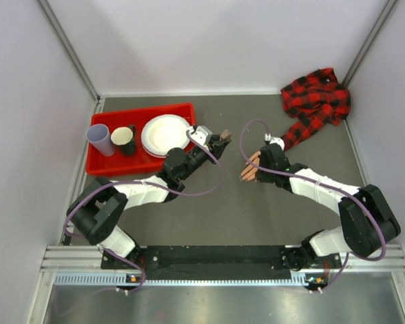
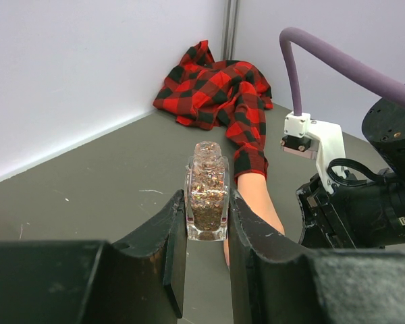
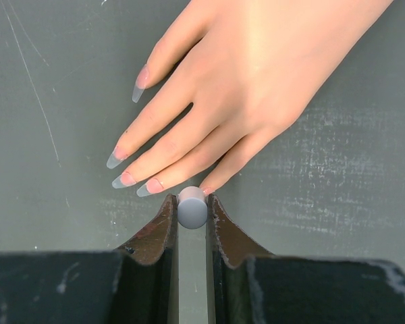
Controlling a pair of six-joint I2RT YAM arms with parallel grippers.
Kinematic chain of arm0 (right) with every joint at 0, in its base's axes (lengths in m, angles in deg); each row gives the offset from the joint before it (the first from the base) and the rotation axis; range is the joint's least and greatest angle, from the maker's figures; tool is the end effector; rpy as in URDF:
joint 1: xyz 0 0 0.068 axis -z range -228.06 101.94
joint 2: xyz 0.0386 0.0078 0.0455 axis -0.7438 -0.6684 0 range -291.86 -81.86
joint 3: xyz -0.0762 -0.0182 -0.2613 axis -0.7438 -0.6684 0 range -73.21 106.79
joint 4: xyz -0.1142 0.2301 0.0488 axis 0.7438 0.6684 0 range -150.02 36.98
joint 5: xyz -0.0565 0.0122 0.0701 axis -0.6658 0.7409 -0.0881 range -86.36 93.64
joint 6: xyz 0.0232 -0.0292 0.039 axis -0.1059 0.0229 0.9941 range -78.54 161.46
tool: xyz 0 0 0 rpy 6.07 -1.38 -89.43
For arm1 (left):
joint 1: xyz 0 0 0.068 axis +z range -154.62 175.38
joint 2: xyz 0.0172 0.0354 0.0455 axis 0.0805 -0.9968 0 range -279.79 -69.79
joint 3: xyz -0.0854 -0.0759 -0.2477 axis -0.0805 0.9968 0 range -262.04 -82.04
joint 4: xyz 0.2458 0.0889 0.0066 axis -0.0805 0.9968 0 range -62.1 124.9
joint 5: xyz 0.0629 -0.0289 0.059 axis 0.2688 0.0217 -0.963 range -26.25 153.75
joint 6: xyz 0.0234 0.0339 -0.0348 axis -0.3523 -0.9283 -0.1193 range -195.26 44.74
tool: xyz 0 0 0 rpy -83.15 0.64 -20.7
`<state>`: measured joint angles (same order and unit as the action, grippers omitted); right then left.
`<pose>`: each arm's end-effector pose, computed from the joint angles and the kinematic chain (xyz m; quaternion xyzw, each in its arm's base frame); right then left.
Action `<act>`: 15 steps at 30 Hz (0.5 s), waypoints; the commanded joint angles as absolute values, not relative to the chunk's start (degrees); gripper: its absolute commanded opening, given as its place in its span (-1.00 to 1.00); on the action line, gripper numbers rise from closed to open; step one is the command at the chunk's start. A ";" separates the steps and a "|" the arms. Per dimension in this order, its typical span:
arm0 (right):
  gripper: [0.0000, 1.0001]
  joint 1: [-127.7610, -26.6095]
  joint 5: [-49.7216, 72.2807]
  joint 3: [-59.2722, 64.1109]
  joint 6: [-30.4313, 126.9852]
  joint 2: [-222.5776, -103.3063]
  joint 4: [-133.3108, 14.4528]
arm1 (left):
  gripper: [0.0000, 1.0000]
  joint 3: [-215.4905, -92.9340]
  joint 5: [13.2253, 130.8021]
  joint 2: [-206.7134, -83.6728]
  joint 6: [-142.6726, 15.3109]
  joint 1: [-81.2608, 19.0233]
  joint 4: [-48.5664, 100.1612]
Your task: Paint the nails
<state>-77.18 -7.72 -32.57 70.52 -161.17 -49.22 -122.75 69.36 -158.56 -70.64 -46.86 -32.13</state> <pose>0.2398 0.1256 0.1839 0.0338 0.9335 0.0864 0.3463 0.2419 -0.2242 0.2579 0.2387 0.5829 -0.3368 0.6998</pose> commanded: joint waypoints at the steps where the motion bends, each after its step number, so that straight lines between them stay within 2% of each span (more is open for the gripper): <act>1: -1.00 -77.59 -7.17 -29.97 69.76 -161.49 -50.71 | -1.00 -123.00 70.26 -158.12 -69.90 -46.54 -36.70; 15: -1.00 -77.50 -8.40 -30.32 70.64 -160.88 -50.27 | -1.00 -122.91 70.34 -158.12 -69.90 -46.54 -36.61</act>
<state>-77.18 -7.24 -32.57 70.39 -161.30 -49.24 -122.75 69.38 -158.56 -70.62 -46.86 -32.13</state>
